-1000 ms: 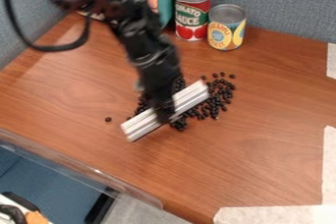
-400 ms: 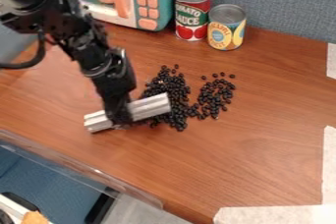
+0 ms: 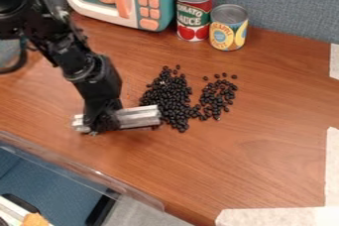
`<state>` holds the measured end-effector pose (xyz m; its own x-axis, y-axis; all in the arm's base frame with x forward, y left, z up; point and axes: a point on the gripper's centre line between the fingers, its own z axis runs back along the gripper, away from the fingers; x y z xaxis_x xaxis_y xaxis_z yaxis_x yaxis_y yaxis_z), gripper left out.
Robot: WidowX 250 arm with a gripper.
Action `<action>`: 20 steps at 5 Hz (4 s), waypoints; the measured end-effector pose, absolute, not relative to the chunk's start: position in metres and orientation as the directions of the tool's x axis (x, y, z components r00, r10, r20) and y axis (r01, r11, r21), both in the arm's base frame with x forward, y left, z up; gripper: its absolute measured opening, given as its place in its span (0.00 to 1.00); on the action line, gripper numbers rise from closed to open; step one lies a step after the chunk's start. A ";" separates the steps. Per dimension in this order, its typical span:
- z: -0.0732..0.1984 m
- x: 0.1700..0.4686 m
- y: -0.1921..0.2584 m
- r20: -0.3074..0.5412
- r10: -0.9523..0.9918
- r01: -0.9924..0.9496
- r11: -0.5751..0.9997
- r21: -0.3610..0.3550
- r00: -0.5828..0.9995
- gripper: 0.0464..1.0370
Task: Sweep into pile
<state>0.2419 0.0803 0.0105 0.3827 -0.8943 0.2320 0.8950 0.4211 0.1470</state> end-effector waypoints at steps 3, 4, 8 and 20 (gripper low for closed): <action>-0.008 0.243 0.078 0.084 -0.954 0.931 0.299 0.210 0.287 0.33; -0.009 0.248 0.071 0.077 -0.951 0.928 0.309 0.209 0.299 0.33; -0.006 0.289 0.033 0.198 -0.924 0.910 0.363 0.200 0.326 0.33; -0.005 0.348 0.129 0.196 -0.079 0.060 0.993 0.103 0.977 0.33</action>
